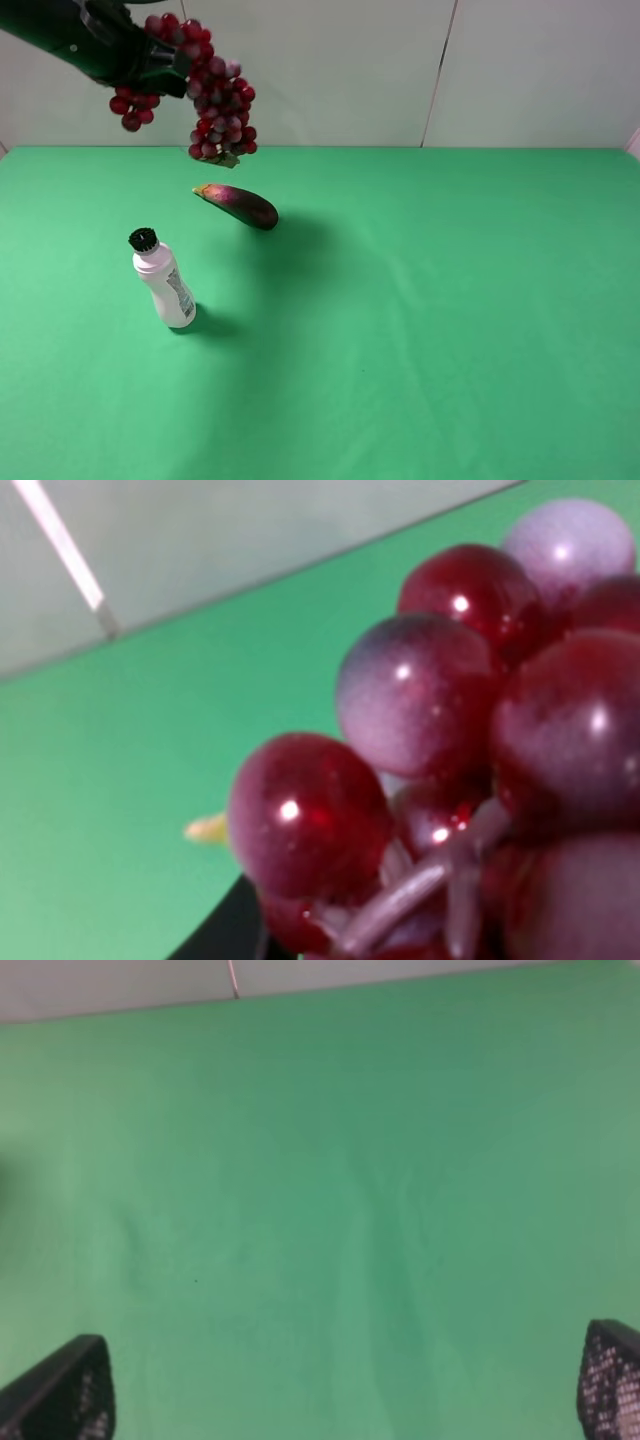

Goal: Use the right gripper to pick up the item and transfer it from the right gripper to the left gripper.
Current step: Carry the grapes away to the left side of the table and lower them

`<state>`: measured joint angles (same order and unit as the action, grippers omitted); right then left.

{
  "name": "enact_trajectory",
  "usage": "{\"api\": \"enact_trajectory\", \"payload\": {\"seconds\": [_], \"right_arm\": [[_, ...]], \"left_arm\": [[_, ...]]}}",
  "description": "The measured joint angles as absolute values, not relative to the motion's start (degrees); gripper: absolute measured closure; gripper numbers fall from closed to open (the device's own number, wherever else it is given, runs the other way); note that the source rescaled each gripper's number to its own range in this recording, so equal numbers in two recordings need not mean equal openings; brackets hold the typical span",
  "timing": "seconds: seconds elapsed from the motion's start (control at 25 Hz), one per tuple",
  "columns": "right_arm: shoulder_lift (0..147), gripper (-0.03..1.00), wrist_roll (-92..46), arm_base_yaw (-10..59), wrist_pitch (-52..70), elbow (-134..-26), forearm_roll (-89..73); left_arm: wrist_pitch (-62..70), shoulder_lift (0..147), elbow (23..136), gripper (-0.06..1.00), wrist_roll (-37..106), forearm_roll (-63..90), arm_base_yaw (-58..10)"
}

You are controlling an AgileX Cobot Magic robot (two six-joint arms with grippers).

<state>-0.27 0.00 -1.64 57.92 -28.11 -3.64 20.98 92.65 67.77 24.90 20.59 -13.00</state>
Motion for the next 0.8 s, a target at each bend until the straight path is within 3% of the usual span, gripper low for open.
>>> {"api": "enact_trajectory", "payload": {"seconds": [0.4, 0.8], "right_arm": [[-0.27, -0.03, 0.0, -1.64, 57.92, -28.11, -3.64], [-0.27, -0.03, 0.0, -1.64, 57.99, -28.11, -3.72]], "left_arm": [[21.06, 92.65, 61.72, 0.93, 5.1, 7.46, -11.9], [23.57, 92.58, 60.11, 0.94, 1.2, 5.32, -11.56]]}}
